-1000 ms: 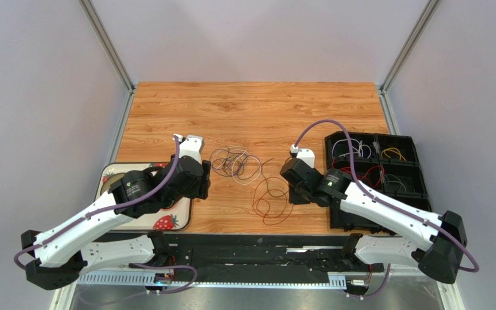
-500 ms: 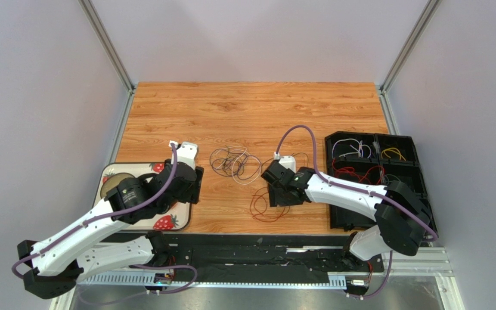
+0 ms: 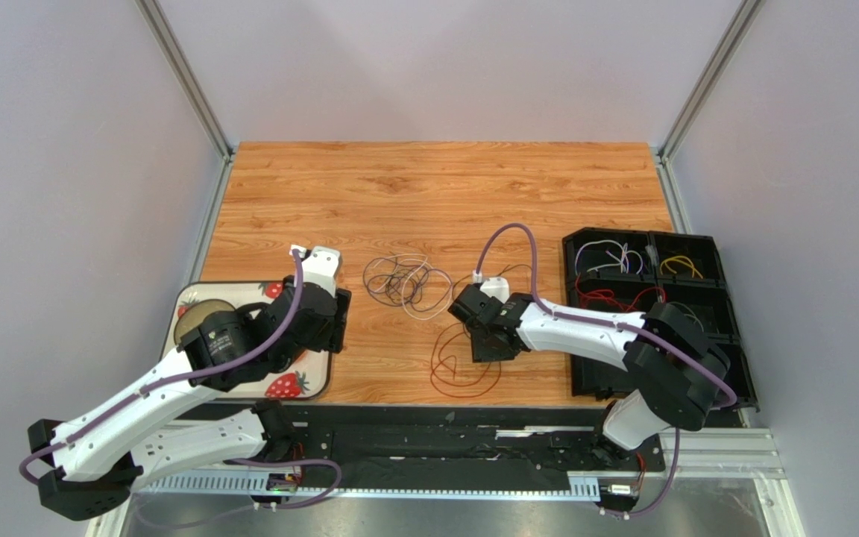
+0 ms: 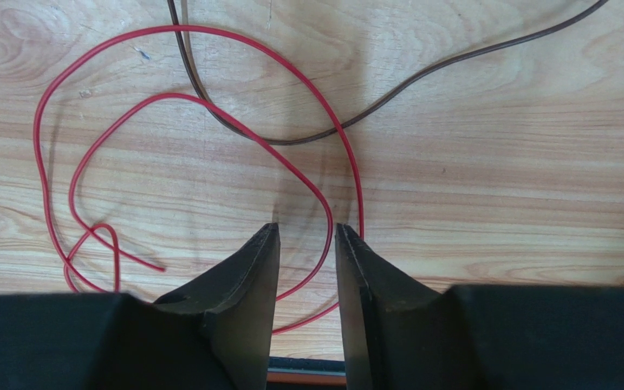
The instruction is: Untangle the cables
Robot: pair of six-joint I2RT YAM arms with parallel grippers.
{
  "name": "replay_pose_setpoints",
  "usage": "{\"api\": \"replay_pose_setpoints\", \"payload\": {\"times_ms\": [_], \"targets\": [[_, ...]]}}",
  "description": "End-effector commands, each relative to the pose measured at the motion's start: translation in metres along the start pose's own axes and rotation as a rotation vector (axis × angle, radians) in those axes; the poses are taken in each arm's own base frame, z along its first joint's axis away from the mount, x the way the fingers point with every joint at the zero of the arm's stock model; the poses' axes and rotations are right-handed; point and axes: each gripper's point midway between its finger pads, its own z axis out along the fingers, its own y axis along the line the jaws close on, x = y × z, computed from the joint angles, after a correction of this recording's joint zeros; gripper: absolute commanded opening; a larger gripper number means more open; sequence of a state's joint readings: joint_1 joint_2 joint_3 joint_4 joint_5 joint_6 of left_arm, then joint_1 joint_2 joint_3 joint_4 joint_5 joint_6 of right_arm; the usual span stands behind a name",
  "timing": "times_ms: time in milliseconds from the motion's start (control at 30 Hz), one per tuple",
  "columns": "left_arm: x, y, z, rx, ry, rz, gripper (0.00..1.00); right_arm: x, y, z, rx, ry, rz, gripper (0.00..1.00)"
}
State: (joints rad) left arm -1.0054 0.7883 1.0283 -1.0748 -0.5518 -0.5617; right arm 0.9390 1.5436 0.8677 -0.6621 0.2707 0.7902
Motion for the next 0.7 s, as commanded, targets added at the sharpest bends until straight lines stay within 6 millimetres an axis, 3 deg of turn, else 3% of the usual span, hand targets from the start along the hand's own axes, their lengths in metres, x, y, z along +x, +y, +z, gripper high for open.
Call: {"api": "replay_pose_setpoints", "payload": {"times_ms": [0, 200, 300, 333, 400, 500, 600, 667], "targets": [[-0.006, 0.001, 0.001, -0.008, -0.026, 0.001, 0.63, -0.008, 0.005, 0.007, -0.007, -0.030, 0.033, 0.30], [-0.006, 0.002, 0.001, -0.010, -0.027, -0.001, 0.63, -0.008, 0.003, 0.010, 0.006, -0.028, 0.027, 0.14], [-0.006, 0.002, 0.001, -0.012, -0.028, -0.001, 0.63, -0.010, 0.004, 0.006, 0.010, -0.028, 0.023, 0.13], [-0.006, 0.002, 0.001, -0.010, -0.029, -0.002, 0.63, -0.014, 0.005, 0.001, 0.005, -0.035, 0.021, 0.14], [-0.006, 0.002, 0.001, -0.011, -0.026, 0.000, 0.63, -0.018, 0.004, -0.006, 0.004, -0.045, 0.019, 0.27], [-0.006, 0.002, 0.001, -0.011, -0.026, 0.000, 0.63, -0.029, 0.003, -0.019, 0.002, -0.084, 0.019, 0.30], [-0.006, 0.002, 0.002, -0.014, -0.027, 0.001, 0.63, -0.028, -0.007, -0.027, 0.035, -0.081, 0.004, 0.37], [-0.006, 0.002, 0.002, -0.014, -0.027, 0.001, 0.63, -0.026, -0.012, -0.029, 0.046, -0.082, 0.004, 0.47]]}}
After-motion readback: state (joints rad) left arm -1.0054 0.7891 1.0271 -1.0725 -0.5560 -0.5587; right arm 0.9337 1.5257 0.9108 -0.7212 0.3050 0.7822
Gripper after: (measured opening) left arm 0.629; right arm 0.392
